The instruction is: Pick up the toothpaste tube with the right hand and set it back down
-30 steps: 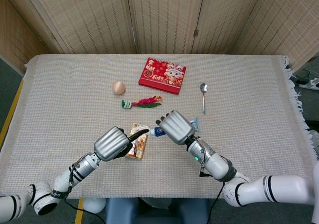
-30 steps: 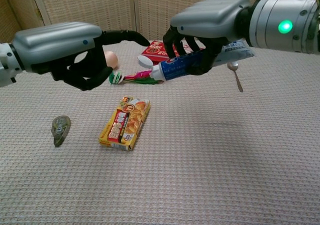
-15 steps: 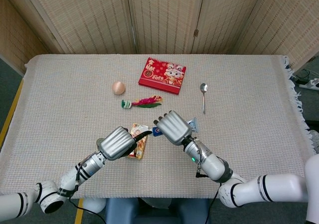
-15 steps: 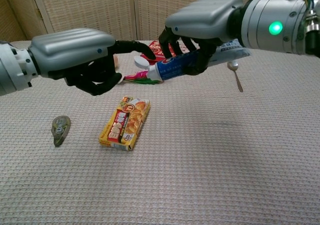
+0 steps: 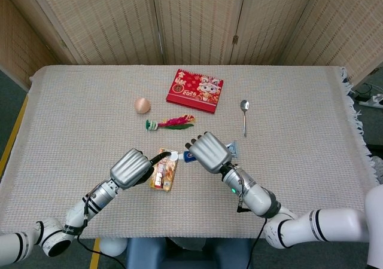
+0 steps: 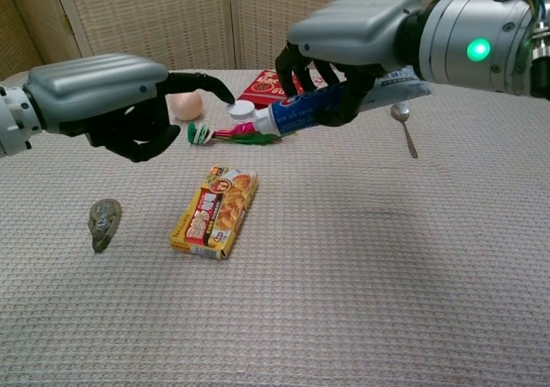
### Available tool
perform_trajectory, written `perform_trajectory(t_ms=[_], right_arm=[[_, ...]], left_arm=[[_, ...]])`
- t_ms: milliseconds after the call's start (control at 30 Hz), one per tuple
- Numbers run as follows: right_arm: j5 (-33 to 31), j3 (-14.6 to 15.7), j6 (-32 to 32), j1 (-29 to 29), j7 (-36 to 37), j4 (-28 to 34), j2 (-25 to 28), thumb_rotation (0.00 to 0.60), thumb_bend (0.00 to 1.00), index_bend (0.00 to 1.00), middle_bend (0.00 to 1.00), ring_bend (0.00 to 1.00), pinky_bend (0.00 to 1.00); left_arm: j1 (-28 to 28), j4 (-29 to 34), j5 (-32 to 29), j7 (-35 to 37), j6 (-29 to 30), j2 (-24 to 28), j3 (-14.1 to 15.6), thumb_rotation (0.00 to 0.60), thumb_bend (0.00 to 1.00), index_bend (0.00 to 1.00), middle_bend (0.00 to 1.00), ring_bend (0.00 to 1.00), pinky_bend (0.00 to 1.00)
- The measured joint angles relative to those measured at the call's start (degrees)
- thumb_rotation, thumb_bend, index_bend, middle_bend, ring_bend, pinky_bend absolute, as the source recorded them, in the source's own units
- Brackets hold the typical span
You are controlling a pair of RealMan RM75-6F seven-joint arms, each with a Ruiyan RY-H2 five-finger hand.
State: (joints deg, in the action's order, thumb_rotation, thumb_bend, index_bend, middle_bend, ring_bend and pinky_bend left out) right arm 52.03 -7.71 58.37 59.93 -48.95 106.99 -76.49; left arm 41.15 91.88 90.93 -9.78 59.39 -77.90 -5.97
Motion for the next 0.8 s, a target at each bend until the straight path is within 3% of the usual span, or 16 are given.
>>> perform_trajectory(t_ms=[633, 800], right_arm=[[5.4, -0.7, 1.3, -1.2, 5.7, -2.6, -2.3, 0.6, 0.79, 0.58, 0.53, 0.61, 0.58], [6.3, -0.9, 1.8, -2.1, 7.9, -2.9, -2.2, 0.6, 0.79, 0.58, 0.53, 0.61, 0.58]], left_arm=[[0.4, -0.2, -0.1, 1.1, 0.8, -1.4, 1.1, 0.6, 0.72, 0.19, 1.0, 0.92, 0.78], [-0.4, 0.0, -0.5, 3.4, 2.4, -1.1, 0.8, 0.6, 0.72, 0.17, 0.94, 0.83, 0.77]])
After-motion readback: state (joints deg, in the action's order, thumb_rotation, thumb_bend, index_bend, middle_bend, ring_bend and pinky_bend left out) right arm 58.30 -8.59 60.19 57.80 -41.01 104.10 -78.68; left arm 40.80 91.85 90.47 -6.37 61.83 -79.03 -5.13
